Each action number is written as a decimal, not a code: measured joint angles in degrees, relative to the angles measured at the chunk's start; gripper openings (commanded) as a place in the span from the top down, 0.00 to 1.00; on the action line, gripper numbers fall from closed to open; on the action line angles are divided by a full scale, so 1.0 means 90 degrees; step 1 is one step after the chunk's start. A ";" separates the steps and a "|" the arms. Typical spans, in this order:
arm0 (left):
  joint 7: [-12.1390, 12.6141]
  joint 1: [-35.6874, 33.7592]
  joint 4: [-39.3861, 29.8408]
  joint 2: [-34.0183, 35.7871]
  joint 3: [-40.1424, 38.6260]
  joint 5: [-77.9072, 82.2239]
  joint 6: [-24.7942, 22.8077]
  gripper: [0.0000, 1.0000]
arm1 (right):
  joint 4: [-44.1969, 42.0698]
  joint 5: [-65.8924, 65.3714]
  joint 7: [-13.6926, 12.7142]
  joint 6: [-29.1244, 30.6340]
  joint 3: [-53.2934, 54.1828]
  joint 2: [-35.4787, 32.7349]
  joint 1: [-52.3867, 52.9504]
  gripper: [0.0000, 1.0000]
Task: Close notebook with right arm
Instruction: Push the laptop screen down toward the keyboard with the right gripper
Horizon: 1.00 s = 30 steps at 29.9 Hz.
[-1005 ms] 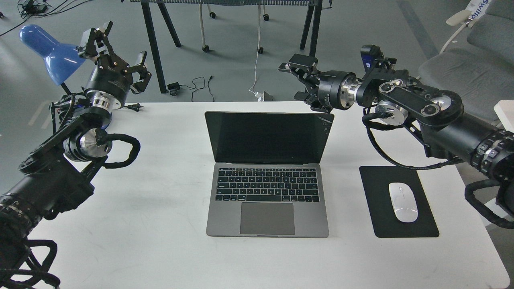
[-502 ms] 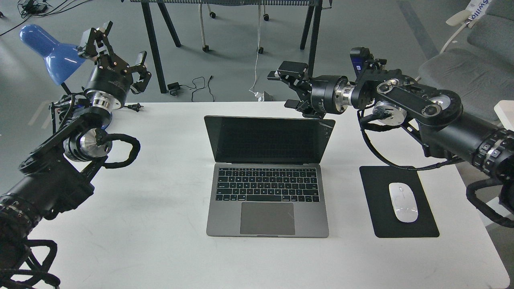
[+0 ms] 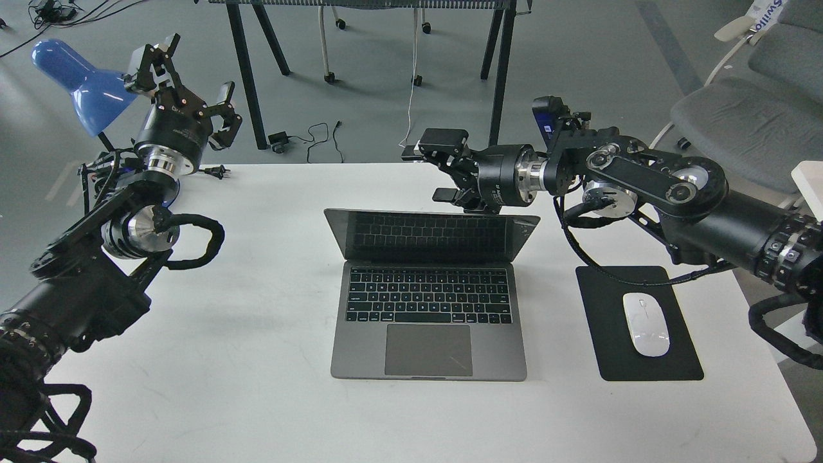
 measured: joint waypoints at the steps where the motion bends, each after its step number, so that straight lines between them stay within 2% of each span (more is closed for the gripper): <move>1: 0.0000 0.0000 0.0001 0.0000 0.0000 0.0000 0.0000 0.00 | 0.0127 0.0003 0.0000 0.0000 -0.0044 -0.0022 -0.0010 0.00; 17: 0.0000 -0.0002 0.0019 -0.0007 0.0000 0.0000 0.0000 0.00 | 0.1095 -0.0001 -0.0042 0.0001 -0.0772 -0.0060 -0.0190 0.00; 30: 0.0000 -0.0005 0.0022 -0.0009 0.0000 0.0000 0.0000 0.00 | 0.1073 -0.0036 -0.0111 0.0000 -0.1586 -0.0002 -0.0370 0.00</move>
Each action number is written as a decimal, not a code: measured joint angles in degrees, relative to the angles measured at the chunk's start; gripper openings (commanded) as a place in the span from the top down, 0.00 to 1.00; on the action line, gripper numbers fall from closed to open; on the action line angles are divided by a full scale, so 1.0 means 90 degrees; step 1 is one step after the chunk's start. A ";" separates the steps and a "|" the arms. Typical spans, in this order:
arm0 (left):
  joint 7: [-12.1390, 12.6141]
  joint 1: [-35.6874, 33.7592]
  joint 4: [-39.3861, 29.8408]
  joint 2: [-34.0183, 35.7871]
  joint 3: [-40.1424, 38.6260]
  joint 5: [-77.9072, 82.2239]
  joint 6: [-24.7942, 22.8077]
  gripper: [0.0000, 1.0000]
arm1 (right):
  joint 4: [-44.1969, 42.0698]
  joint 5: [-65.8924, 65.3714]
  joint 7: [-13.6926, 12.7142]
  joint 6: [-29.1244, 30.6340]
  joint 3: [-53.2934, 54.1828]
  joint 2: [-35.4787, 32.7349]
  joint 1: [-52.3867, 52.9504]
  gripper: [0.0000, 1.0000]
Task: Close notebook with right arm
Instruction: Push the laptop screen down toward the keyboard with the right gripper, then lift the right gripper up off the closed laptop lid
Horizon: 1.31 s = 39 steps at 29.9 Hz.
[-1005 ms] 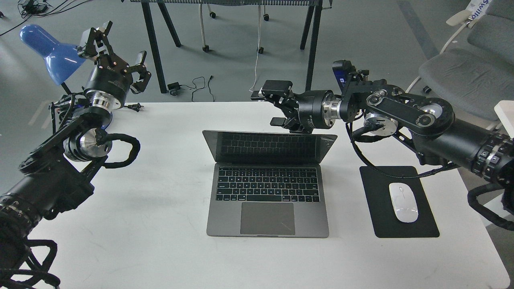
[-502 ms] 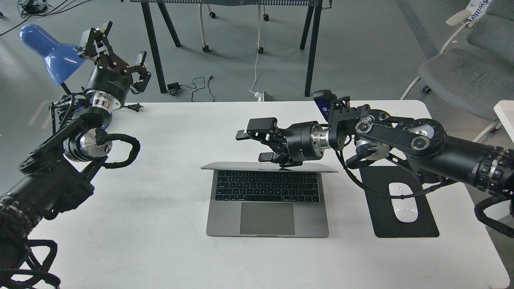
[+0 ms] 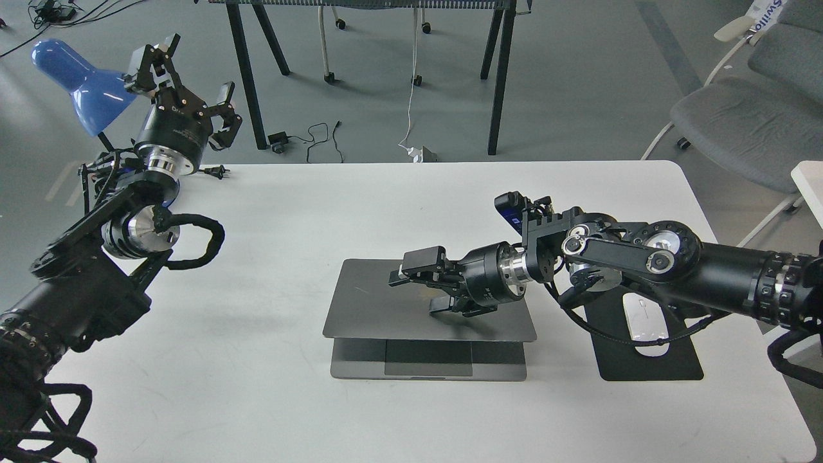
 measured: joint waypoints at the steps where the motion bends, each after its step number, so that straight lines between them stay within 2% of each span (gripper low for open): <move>1: 0.0000 0.0000 0.0000 0.0000 0.0000 0.0000 0.0000 0.00 | -0.0008 -0.0027 -0.0019 0.0000 -0.0022 0.0000 -0.0064 0.00; 15: 0.0000 0.0000 -0.0001 0.0004 0.0000 0.0000 0.0000 0.00 | -0.0327 -0.0230 -0.0064 0.0000 -0.0072 0.0026 -0.0751 0.00; 26: 0.0000 0.0000 -0.0002 0.0003 0.0000 0.0000 0.0000 0.00 | -0.0418 -0.0201 -0.0055 0.0001 0.0108 0.0046 -0.0724 0.00; 33: 0.0000 0.0000 -0.0002 0.0000 0.0000 0.0000 0.0000 0.00 | -0.0599 -0.0190 -0.0055 0.0001 0.1853 -0.0030 -0.0466 0.00; 39: 0.0000 0.0001 -0.0002 0.0008 0.0001 0.0000 0.0000 0.00 | -0.1346 -0.0174 -0.0033 0.0000 0.3570 -0.0046 -0.0400 0.00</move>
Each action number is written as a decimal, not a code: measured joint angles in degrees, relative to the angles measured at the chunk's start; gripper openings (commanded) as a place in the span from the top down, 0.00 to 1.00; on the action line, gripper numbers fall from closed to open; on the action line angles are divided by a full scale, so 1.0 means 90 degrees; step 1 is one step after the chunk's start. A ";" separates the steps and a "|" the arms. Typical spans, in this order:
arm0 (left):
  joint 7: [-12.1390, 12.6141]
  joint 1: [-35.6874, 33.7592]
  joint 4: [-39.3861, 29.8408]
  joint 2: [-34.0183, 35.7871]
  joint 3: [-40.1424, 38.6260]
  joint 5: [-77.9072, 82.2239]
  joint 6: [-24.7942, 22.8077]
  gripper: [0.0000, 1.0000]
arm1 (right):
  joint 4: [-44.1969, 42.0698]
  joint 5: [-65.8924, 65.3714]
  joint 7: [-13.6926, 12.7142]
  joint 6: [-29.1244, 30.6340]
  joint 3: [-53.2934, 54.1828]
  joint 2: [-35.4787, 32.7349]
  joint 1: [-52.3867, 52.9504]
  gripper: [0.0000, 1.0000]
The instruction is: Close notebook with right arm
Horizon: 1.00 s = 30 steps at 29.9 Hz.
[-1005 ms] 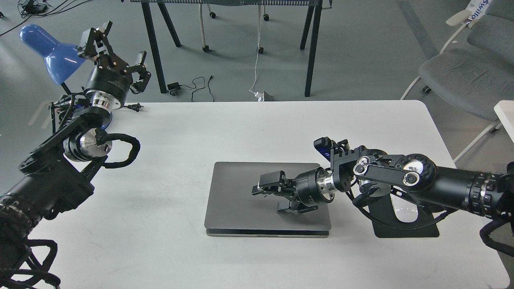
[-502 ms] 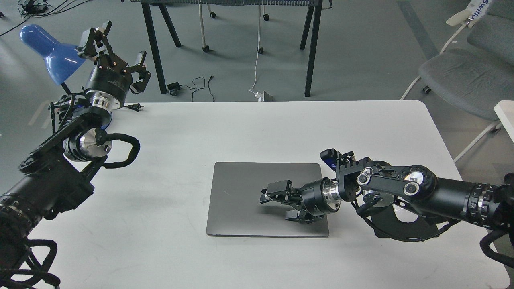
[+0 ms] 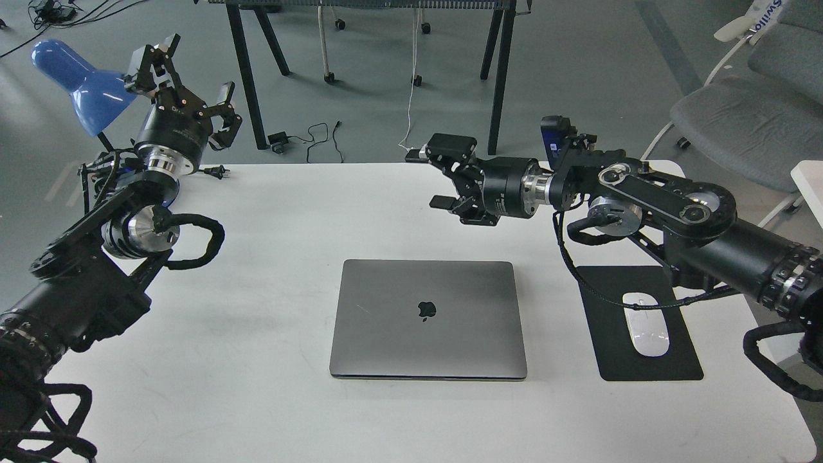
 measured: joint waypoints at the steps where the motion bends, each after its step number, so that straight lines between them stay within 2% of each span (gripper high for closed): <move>1: 0.0000 0.0000 0.0000 0.0001 0.0001 0.0000 0.0000 0.00 | -0.0151 0.0015 0.0010 0.0000 0.0336 0.0002 -0.0002 0.00; 8: 0.0000 0.0000 -0.0002 0.0001 0.0008 0.0000 0.0000 0.00 | -0.0789 0.0088 0.0063 -0.0016 0.2322 0.0023 -0.0204 0.00; 17: 0.0000 0.0001 -0.0002 0.0001 0.0010 0.0000 0.0000 0.00 | -0.0931 0.0425 0.0067 -0.0174 0.4676 0.0174 -0.0818 0.00; 23: 0.0000 0.0002 -0.0002 0.0001 0.0002 0.0000 0.0000 0.00 | -0.0932 0.1757 0.0067 -0.0282 0.5034 0.0202 -0.1136 0.00; 30: 0.0000 0.0008 -0.0002 0.0001 -0.0001 0.0000 0.0000 0.00 | -0.0688 0.2083 0.0083 -0.0172 0.5062 0.0212 -0.1580 0.00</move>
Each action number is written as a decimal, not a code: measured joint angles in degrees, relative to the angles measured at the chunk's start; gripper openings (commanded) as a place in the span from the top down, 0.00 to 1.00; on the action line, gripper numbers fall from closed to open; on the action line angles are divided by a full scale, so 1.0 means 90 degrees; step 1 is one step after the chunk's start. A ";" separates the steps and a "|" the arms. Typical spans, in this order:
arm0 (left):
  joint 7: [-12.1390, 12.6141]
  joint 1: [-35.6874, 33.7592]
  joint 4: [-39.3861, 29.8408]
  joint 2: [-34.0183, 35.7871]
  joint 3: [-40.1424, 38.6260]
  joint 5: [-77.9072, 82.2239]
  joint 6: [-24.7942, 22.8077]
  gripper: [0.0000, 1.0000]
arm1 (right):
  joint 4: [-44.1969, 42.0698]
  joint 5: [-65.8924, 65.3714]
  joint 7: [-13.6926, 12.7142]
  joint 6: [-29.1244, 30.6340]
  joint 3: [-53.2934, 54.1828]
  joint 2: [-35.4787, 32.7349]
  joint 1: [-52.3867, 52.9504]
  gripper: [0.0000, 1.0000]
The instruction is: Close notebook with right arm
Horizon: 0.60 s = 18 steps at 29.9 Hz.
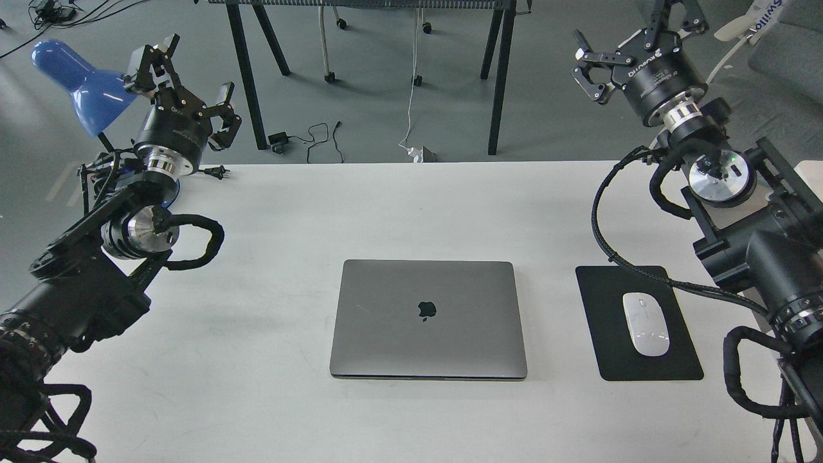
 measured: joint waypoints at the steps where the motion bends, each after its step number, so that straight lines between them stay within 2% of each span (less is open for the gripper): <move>1: 0.0000 0.0000 0.0000 0.0000 0.0000 0.0000 0.0000 0.00 | 0.0081 0.0026 0.0001 0.0043 0.0000 0.0000 -0.0063 0.00; 7: 0.0000 0.0000 -0.0006 0.0000 0.0000 0.0000 0.0000 0.00 | 0.0584 0.0058 0.0004 0.0171 -0.0080 0.0001 -0.0338 0.00; 18: 0.0000 0.0001 -0.0020 0.0005 0.0000 0.0000 0.0000 0.00 | 0.0588 0.0058 0.0024 0.0171 -0.0011 0.0000 -0.0453 0.00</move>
